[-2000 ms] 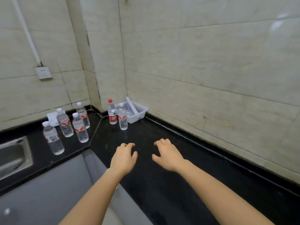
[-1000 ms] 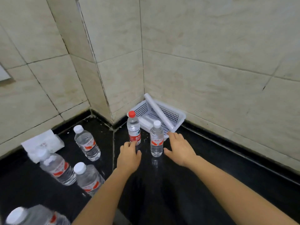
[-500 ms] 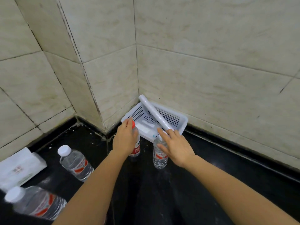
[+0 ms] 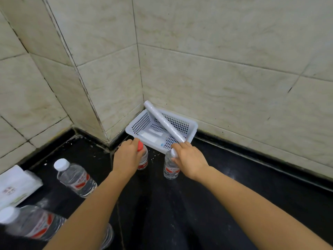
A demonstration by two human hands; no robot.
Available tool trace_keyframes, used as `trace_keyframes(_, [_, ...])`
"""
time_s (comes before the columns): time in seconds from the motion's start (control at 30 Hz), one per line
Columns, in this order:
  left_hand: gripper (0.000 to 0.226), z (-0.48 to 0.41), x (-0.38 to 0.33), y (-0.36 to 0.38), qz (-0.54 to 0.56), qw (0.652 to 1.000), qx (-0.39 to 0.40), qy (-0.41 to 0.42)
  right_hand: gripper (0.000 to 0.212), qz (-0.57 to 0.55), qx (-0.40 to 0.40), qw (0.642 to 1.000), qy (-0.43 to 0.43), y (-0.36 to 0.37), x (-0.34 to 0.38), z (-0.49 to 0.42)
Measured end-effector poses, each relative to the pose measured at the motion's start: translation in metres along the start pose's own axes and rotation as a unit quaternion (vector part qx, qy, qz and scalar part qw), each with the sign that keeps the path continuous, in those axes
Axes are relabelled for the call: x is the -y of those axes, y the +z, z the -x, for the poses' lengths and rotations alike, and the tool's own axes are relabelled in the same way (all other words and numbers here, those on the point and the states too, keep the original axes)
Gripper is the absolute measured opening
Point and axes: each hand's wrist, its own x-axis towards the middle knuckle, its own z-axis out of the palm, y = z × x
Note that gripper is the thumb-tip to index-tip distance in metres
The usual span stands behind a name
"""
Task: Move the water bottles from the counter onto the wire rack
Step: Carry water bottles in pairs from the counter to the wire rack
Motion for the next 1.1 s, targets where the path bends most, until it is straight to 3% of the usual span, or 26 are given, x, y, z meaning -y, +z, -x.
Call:
trace_keyframes(0.33, [0.014, 0.072, -0.093, -0.038, 0.122, 0.990, 0.017, 0.072, 0.021, -0.233, -0.014, 0.967, 0.101, -0.060, -0.061, 0.097])
trace_keyframes(0.47, [0.013, 0.114, -0.157, -0.040, 0.181, 0.978, 0.049, 0.094, 0.016, -0.253, -0.023, 0.961, 0.109, -0.089, -0.094, 0.179])
trace_keyframes(0.57, [0.030, 0.147, -0.215, -0.036, 0.198, 0.971, 0.069, 0.117, 0.016, -0.261, -0.036, 0.956, 0.129, -0.105, -0.119, 0.248])
trace_keyframes(0.8, [0.039, 0.232, -0.363, -0.025, 0.232, 0.955, 0.066, 0.172, 0.014, -0.274, -0.111, 0.943, 0.155, -0.149, -0.181, 0.423])
trace_keyframes(1.1, [0.043, 0.325, -0.561, -0.030, 0.367, 0.895, 0.097, 0.234, 0.013, -0.251, -0.193, 0.919, 0.235, -0.209, -0.257, 0.623])
